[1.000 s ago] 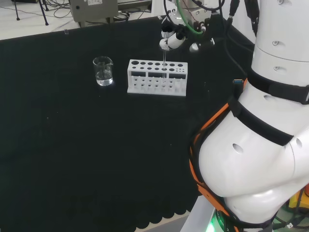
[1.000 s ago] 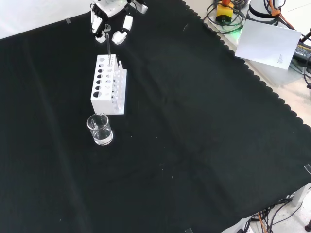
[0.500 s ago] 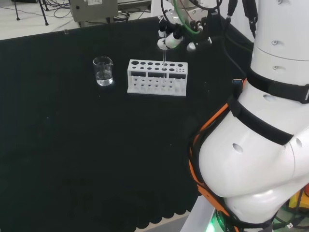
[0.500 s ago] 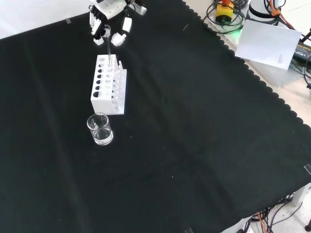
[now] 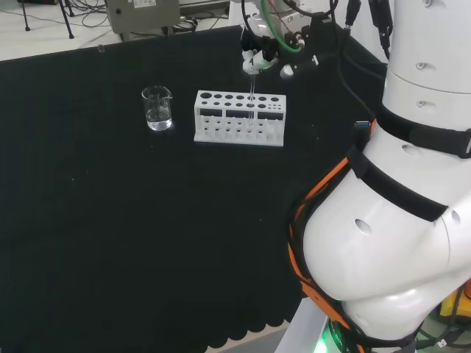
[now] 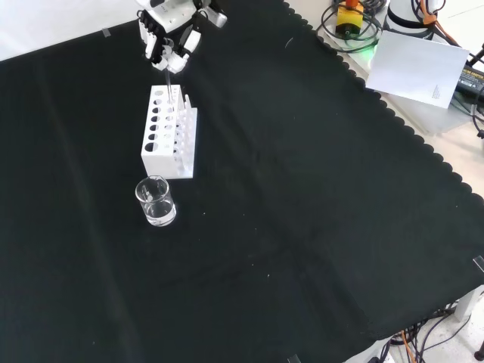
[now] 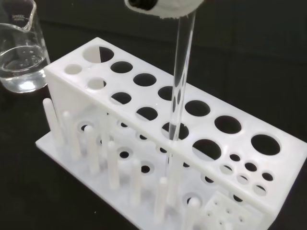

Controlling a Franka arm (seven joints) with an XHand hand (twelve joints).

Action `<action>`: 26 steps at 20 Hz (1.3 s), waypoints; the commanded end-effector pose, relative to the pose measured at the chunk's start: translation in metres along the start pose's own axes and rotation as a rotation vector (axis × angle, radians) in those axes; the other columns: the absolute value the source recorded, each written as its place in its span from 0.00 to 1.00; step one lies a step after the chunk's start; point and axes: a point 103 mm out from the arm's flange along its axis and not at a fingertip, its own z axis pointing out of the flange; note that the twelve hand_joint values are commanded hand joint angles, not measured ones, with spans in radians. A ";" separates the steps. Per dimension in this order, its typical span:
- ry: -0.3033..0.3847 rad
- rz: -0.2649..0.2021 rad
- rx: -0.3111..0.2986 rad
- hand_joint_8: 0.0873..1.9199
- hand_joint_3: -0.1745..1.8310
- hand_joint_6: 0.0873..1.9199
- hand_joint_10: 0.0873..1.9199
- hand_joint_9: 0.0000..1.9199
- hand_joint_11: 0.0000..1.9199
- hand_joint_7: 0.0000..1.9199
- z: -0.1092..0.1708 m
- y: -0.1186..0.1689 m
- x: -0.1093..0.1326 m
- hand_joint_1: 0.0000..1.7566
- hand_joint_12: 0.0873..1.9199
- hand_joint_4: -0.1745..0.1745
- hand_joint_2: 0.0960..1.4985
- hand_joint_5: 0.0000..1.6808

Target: Take the glass rod from the white test tube rack.

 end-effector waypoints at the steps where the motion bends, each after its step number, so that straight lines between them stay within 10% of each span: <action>1: -0.029 -0.006 -0.122 0.56 0.30 0.48 0.45 0.83 0.79 0.73 -0.006 0.000 0.007 0.67 0.51 0.00 0.56 0.62; 5: -0.062 0.018 -0.212 0.51 0.47 0.46 0.39 0.85 0.79 0.77 -0.022 -0.007 0.012 0.68 0.46 0.00 0.40 0.68; 9: -0.022 0.065 -0.274 0.55 0.45 0.36 0.34 0.86 0.76 0.64 -0.044 -0.008 0.020 0.74 0.48 0.00 0.42 0.66; 26: 0.001 0.093 -0.353 0.51 0.39 0.26 0.25 0.90 0.76 0.64 -0.126 -0.022 0.062 0.75 0.50 0.00 0.45 0.69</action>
